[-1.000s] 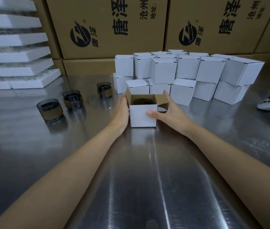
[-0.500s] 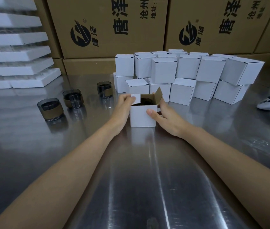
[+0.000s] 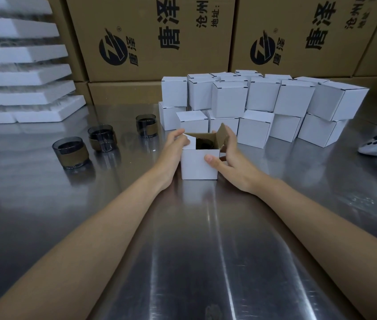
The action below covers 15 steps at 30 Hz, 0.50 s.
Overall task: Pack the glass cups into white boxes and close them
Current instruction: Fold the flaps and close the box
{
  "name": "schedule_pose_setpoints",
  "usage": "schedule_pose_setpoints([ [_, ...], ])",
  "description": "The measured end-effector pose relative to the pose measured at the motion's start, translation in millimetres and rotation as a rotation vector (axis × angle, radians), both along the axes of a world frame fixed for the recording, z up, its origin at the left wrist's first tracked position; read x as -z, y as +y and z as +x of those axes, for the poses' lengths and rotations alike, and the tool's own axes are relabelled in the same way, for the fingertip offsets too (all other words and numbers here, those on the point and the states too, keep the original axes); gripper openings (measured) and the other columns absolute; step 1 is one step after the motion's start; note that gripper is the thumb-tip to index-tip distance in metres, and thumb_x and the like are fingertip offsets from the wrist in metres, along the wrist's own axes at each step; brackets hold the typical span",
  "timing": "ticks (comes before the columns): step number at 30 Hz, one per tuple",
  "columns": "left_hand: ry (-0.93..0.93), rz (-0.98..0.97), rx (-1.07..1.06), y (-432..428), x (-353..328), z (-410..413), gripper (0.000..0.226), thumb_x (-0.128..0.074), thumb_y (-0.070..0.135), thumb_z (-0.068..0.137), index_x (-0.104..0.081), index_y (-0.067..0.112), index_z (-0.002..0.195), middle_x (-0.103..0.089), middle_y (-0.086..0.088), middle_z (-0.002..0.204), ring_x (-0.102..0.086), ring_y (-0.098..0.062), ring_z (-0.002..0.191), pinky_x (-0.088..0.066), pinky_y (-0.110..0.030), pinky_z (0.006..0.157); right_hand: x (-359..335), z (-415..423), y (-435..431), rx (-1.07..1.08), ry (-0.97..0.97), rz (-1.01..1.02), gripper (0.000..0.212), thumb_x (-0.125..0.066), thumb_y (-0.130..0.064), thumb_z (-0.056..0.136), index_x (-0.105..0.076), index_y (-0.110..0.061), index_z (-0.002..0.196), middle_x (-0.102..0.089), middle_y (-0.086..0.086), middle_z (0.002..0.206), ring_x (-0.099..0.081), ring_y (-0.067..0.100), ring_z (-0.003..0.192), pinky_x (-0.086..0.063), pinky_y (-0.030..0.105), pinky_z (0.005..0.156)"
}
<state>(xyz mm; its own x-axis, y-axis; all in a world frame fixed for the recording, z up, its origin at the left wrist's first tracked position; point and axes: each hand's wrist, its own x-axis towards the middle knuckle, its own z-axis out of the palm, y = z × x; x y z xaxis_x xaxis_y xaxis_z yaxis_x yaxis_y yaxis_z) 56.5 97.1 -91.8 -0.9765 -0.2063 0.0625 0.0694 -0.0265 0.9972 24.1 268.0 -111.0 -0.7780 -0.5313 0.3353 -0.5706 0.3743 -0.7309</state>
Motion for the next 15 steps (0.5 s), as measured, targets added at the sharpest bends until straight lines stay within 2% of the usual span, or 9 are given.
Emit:
schedule_pose_setpoints([
  [2, 0.011, 0.020, 0.006, -1, 0, 1, 0.049, -0.053, 0.034, 0.067, -0.052, 0.033, 0.116, -0.060, 0.000, 0.109, -0.060, -0.015, 0.095, -0.049, -0.029, 0.082, 0, 0, 0, 0.006, 0.004, -0.025, 0.095, -0.051, -0.063, 0.083, 0.010, -0.032, 0.149, -0.025, -0.014, 0.151, -0.042, -0.013, 0.117, -0.041, 0.004, 0.085],
  [5, 0.028, 0.030, 0.035, -2, 1, 3, 0.054, -0.053, 0.033, 0.066, -0.052, 0.031, 0.120, -0.060, 0.001, 0.106, -0.060, -0.014, 0.091, -0.049, -0.026, 0.076, 0, 2, 1, -0.012, 0.026, -0.029, 0.093, -0.050, -0.065, 0.082, 0.005, -0.032, 0.149, -0.025, -0.014, 0.152, -0.042, -0.014, 0.116, -0.039, -0.001, 0.081],
  [8, 0.063, -0.009, 0.083, -1, 2, 6, 0.052, -0.048, 0.032, 0.068, -0.052, 0.031, 0.119, -0.059, -0.003, 0.113, -0.056, -0.019, 0.104, -0.044, -0.031, 0.090, -1, 4, 2, -0.060, 0.084, -0.025, 0.080, -0.047, -0.066, 0.084, -0.014, -0.033, 0.149, -0.028, -0.026, 0.144, -0.040, -0.020, 0.116, -0.038, 0.001, 0.085],
  [11, 0.129, -0.054, 0.115, -1, 3, 8, 0.057, -0.043, 0.029, 0.069, -0.048, 0.028, 0.125, -0.056, -0.001, 0.123, -0.049, -0.018, 0.118, -0.036, -0.033, 0.103, -4, 7, 4, -0.068, 0.185, -0.009, 0.055, -0.048, -0.061, 0.087, -0.036, -0.040, 0.137, -0.027, -0.018, 0.152, -0.037, -0.016, 0.122, -0.036, 0.003, 0.090],
  [13, 0.179, -0.071, 0.124, 0, 1, 10, 0.065, -0.041, 0.026, 0.069, -0.043, 0.027, 0.134, -0.053, 0.008, 0.123, -0.048, -0.007, 0.117, -0.037, -0.022, 0.100, -5, 7, 5, -0.068, 0.220, 0.005, 0.045, -0.051, -0.056, 0.089, -0.044, -0.039, 0.129, -0.028, -0.014, 0.153, -0.037, -0.014, 0.124, -0.035, 0.002, 0.090],
  [15, 0.223, -0.065, 0.108, 1, 0, 12, 0.070, -0.042, 0.023, 0.070, -0.035, 0.024, 0.140, -0.052, 0.012, 0.120, -0.050, 0.006, 0.108, -0.039, -0.009, 0.088, -5, 7, 5, -0.073, 0.202, -0.003, 0.037, -0.057, -0.050, 0.090, -0.050, -0.037, 0.124, -0.026, -0.014, 0.154, -0.045, -0.008, 0.121, -0.038, 0.005, 0.089],
])
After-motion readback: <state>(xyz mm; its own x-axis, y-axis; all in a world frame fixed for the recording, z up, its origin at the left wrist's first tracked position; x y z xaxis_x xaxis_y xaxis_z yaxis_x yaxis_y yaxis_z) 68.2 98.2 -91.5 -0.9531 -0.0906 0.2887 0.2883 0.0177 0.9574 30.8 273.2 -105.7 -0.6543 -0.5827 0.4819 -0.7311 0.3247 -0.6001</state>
